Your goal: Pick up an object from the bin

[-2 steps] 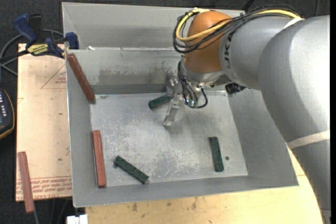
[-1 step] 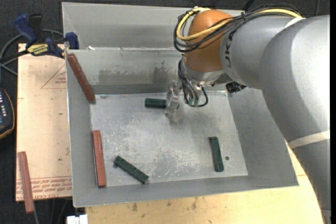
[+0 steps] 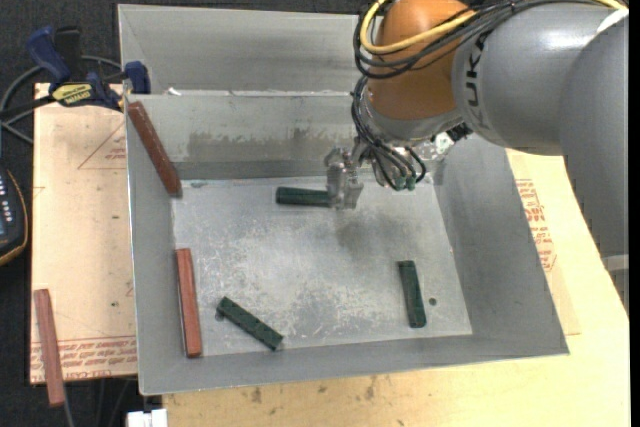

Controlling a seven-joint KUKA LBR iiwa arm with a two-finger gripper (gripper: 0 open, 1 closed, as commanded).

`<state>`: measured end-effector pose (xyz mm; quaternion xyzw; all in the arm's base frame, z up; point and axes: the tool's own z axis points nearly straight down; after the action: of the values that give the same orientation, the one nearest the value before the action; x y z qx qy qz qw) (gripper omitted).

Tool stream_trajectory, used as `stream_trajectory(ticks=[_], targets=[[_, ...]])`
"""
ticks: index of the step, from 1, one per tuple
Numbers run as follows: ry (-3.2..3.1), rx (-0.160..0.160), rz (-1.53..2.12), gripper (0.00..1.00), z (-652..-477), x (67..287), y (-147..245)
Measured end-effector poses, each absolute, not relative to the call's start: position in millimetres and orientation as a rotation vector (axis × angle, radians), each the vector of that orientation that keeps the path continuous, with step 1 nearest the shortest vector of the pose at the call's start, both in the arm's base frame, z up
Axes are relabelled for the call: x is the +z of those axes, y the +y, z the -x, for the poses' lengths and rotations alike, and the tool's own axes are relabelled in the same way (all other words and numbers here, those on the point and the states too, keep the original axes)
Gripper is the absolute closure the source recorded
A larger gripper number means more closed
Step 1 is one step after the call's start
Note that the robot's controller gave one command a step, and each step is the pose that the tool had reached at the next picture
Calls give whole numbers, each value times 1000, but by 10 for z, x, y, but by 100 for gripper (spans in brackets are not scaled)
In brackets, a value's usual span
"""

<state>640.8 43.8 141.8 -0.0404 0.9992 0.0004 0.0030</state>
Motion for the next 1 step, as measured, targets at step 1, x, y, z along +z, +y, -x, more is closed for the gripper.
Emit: stream_trajectory(ticks=[1], targets=[[3139,3,-50,100,-6370,1352,595]])
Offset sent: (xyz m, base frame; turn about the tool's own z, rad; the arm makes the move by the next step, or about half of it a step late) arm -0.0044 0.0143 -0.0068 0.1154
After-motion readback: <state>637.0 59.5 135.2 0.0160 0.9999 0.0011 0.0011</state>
